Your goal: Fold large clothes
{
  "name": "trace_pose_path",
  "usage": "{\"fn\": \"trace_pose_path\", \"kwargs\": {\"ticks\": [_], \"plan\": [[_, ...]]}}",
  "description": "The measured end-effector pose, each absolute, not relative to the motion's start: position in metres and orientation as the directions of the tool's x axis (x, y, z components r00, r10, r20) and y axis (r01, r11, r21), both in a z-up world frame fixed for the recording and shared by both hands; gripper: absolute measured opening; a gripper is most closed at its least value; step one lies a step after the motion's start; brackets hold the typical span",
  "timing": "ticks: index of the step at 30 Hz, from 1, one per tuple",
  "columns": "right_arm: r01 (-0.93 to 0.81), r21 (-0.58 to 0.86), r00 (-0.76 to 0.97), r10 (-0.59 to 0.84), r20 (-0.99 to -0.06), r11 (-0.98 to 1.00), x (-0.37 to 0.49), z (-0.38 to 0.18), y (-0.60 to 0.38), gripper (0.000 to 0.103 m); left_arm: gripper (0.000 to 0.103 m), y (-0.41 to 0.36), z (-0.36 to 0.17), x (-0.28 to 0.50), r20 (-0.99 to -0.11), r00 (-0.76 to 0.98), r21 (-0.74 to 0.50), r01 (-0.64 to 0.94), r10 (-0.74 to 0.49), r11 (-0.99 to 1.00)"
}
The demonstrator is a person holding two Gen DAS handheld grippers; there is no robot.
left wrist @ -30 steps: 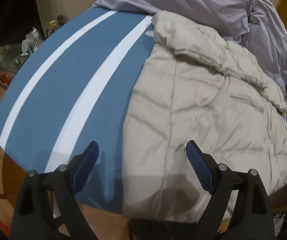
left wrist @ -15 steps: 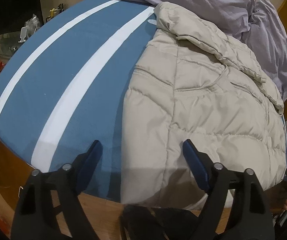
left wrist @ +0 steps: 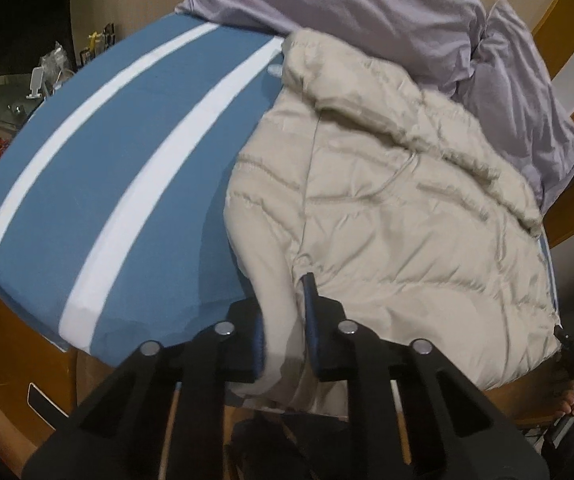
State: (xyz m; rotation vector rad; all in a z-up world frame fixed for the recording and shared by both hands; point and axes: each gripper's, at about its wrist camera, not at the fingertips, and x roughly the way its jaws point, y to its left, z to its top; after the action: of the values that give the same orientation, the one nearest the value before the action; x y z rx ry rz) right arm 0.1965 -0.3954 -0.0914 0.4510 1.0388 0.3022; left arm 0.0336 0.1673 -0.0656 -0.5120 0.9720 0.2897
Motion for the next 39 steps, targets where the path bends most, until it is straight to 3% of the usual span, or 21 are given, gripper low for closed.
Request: {"fn": "trace_pose_path", "kwargs": {"ticks": [11, 22, 39], "plan": [[-0.129, 0.487, 0.587, 0.462, -0.665, 0.864, 0.238, -0.029, -0.367, 0.010, 0.009, 0.187, 0.007, 0.062, -0.743, 0.663, -0.301, -0.450, 0.088, 0.841], [-0.190, 0.461, 0.628, 0.468, -0.622, 0.867, 0.305, 0.004, -0.334, 0.010, 0.002, 0.191, 0.043, 0.139, -0.706, 0.693, -0.235, -0.424, 0.146, 0.875], [-0.174, 0.417, 0.626, 0.427, -0.652, 0.892, 0.440, 0.002, -0.286, 0.010, 0.001, 0.246, 0.058, 0.269, -0.700, 0.675, -0.222, -0.517, 0.234, 0.826]]}}
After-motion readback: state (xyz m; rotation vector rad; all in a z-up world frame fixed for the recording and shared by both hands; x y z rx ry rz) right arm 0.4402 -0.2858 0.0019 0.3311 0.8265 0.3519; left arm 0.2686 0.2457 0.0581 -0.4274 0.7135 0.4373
